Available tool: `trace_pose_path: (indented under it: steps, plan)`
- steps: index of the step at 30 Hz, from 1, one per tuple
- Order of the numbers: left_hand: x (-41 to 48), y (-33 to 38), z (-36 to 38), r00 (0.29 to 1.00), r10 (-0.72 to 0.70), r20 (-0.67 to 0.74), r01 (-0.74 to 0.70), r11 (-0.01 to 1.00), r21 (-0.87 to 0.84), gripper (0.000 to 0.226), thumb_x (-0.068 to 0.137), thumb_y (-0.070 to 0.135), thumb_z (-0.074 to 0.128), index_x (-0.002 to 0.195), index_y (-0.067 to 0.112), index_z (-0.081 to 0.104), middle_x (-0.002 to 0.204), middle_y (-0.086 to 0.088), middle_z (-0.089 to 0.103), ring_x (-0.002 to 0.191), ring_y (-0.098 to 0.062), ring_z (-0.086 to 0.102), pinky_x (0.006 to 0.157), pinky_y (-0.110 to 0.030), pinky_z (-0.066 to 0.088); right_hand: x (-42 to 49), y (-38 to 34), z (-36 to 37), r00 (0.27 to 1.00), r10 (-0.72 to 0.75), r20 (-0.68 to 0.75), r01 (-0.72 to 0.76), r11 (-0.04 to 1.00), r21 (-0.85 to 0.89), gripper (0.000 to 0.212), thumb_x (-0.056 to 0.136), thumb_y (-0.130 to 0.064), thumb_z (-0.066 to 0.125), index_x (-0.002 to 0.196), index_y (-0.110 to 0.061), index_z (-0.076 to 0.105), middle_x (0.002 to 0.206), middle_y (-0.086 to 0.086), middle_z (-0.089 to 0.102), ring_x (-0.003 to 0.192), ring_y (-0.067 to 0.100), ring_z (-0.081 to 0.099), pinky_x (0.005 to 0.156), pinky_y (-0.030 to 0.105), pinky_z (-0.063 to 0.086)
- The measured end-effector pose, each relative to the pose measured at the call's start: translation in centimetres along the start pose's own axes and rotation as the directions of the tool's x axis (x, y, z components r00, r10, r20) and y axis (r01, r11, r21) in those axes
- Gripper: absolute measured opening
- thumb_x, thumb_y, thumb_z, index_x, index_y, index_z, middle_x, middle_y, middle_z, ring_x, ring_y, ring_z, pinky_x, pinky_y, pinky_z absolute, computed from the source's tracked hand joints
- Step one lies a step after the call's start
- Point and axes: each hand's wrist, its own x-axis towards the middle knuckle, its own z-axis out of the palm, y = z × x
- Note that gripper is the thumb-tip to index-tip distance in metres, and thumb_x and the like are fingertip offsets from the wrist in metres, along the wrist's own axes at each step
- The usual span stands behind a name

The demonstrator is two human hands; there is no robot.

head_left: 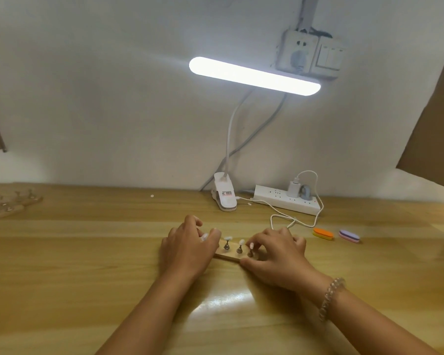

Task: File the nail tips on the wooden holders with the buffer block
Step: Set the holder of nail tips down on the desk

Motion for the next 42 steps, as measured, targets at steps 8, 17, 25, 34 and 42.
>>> trace_pose_path:
  steps: [8, 17, 25, 34, 42]
  plan:
    - [0.2, -0.3, -0.4, 0.993, -0.057, -0.103, 0.021, 0.947, -0.322, 0.029, 0.093, 0.047, 0.057, 0.108, 0.022, 0.058, 0.099, 0.008, 0.064, 0.085, -0.008, 0.057, 0.069, -0.028, 0.04, -0.9, 1.9, -3.7, 0.968, -0.038, -0.246, 0.048, 0.998, 0.035, 0.033, 0.075, -0.061, 0.069, 0.098, -0.036, 0.065, 0.092, -0.023, 0.053, 0.095, 0.004, 0.045, 0.079, 0.031, 0.021]
    - [-1.6, 1.1, 0.0, 0.971, 0.237, 0.02, -0.228, 0.95, -0.213, 0.024, 0.078, 0.05, 0.07, 0.094, 0.036, 0.057, 0.084, 0.018, 0.065, 0.07, -0.005, 0.058, 0.068, -0.031, 0.05, -7.4, 15.9, -10.4, 0.794, 0.541, -0.277, -0.465, 0.835, 0.294, 0.043, 0.078, -0.046, 0.076, 0.11, -0.017, 0.071, 0.101, -0.003, 0.066, 0.09, 0.016, 0.059, 0.08, 0.035, 0.048]
    - [-4.2, 3.6, 2.6, 0.876, 0.315, 0.365, -0.374, 0.922, 0.104, 0.048, 0.074, 0.069, 0.063, 0.113, 0.043, 0.052, 0.096, 0.024, 0.055, 0.095, 0.002, 0.055, 0.078, -0.022, 0.044, -11.1, 23.0, -8.4, 0.729, 0.65, -0.214, -0.597, 0.757, 0.265, 0.039, 0.075, -0.048, 0.079, 0.102, -0.02, 0.071, 0.104, 0.001, 0.066, 0.09, 0.017, 0.06, 0.079, 0.036, 0.045]
    - [-4.5, 8.5, 7.4, 0.88, 0.335, 0.336, -0.383, 0.919, 0.088, 0.022, 0.085, 0.058, 0.061, 0.092, 0.038, 0.058, 0.084, 0.02, 0.062, 0.086, 0.001, 0.056, 0.067, -0.022, 0.042, -8.1, 27.2, -8.1, 0.714, 0.673, -0.192, -0.665, 0.738, 0.113, 0.041, 0.078, -0.066, 0.064, 0.092, -0.028, 0.056, 0.097, -0.006, 0.061, 0.088, 0.015, 0.06, 0.072, 0.033, 0.05]
    - [-4.0, 15.8, 16.8, 0.842, 0.419, 0.339, -0.467, 0.881, 0.071, 0.027, 0.093, 0.063, 0.044, 0.101, 0.038, 0.052, 0.081, 0.016, 0.059, 0.092, -0.007, 0.061, 0.065, -0.028, 0.038, -4.6, 31.7, -9.4, 0.603, 0.774, -0.194, -0.79, 0.613, -0.008, 0.057, 0.087, -0.072, 0.044, 0.104, -0.019, 0.05, 0.094, 0.001, 0.065, 0.083, 0.022, 0.056, 0.068, 0.032, 0.043]
